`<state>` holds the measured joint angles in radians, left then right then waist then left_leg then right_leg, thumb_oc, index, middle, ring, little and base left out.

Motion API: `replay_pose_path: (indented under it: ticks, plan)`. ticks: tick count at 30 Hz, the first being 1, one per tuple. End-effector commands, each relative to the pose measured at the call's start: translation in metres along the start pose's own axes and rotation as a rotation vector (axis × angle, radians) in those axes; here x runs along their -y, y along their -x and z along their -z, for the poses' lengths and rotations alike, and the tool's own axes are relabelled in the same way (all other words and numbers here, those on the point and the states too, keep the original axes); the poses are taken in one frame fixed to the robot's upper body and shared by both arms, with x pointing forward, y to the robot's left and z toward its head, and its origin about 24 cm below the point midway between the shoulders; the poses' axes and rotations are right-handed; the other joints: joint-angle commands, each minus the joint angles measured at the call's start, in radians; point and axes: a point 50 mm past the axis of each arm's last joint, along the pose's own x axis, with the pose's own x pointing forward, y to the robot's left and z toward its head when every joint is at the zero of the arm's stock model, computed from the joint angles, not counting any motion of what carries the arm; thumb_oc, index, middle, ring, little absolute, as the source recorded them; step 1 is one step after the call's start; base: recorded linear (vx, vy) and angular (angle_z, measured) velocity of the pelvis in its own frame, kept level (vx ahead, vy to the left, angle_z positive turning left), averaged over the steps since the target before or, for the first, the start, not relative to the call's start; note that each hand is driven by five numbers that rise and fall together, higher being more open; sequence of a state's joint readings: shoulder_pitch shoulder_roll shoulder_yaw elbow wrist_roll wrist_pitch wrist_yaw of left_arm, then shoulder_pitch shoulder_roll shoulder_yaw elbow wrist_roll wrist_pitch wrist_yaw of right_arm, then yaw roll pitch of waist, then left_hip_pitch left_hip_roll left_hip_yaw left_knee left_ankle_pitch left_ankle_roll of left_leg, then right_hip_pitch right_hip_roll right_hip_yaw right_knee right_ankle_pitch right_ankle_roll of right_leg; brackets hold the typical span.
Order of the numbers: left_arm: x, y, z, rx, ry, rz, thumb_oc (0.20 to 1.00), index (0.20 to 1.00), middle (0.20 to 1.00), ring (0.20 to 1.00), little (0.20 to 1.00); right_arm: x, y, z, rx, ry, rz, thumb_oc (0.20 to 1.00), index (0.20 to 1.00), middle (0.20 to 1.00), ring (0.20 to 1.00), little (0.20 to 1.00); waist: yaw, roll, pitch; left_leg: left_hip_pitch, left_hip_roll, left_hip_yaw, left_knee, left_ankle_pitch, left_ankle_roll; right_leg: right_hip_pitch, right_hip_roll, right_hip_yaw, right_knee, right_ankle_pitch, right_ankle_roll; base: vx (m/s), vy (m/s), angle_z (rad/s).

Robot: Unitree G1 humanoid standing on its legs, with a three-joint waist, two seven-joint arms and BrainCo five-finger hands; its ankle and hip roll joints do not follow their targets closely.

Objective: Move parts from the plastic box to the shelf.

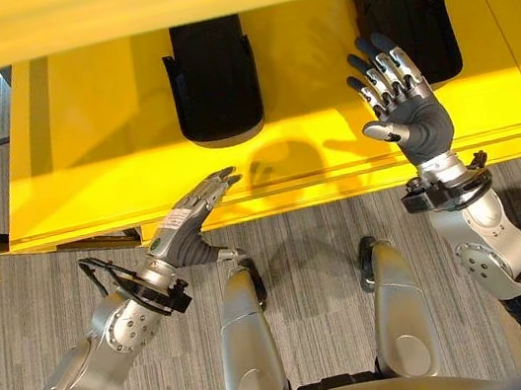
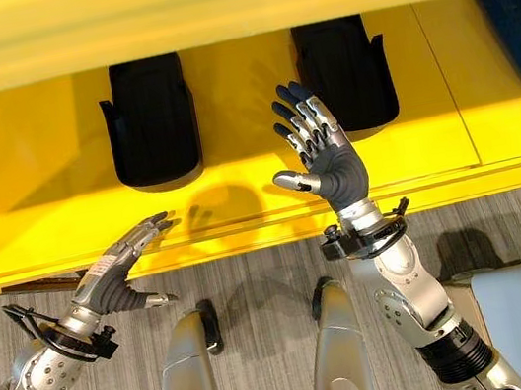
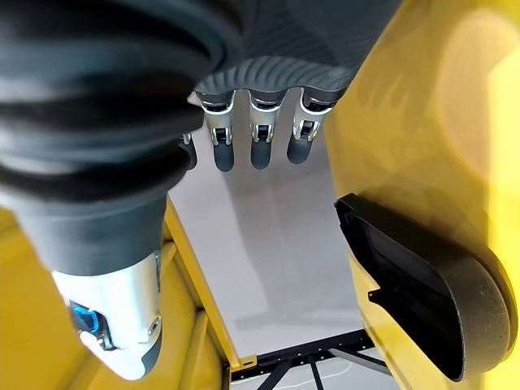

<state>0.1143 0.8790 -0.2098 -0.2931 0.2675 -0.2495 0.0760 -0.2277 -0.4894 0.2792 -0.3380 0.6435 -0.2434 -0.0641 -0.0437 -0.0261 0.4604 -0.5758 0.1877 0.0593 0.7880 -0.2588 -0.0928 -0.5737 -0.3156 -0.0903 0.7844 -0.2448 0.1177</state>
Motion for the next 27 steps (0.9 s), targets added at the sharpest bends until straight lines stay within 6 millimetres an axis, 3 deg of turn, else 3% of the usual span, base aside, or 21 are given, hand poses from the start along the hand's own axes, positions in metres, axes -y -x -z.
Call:
replay_pose_path:
  ticks: [1,10,27]
  plan:
    - [0.0,0.003,-0.011,0.058,-0.017,0.027,1.0,1.0,1.0,1.0,1.0,-0.007,-0.002,-0.021,0.139,-0.018,-0.017,1.0,1.0,1.0,1.0,1.0,-0.003,-0.02,-0.048,0.002,-0.008,-0.038,-0.095,0.079,0.028,0.027,-0.008,0.016,-0.073,0.046,0.017,0.0,0.0,0.0]
    - [-0.002,-0.005,0.002,0.005,-0.043,-0.025,1.0,1.0,1.0,1.0,1.0,-0.007,-0.001,-0.016,0.116,-0.033,-0.007,1.0,1.0,1.0,1.0,1.0,-0.011,-0.024,-0.049,-0.004,-0.005,-0.036,-0.092,0.079,0.027,0.019,-0.005,0.019,-0.067,0.045,0.015,0.0,0.0,0.0]
    - [-0.008,-0.046,0.013,-0.015,-0.088,-0.151,1.0,1.0,1.0,1.0,1.0,-0.01,0.0,-0.009,0.078,-0.073,-0.01,1.0,1.0,1.0,1.0,1.0,-0.035,-0.034,-0.065,-0.008,0.001,-0.029,-0.079,0.071,0.024,0.003,0.003,0.028,-0.057,0.042,0.012,0.0,0.002,-0.01]
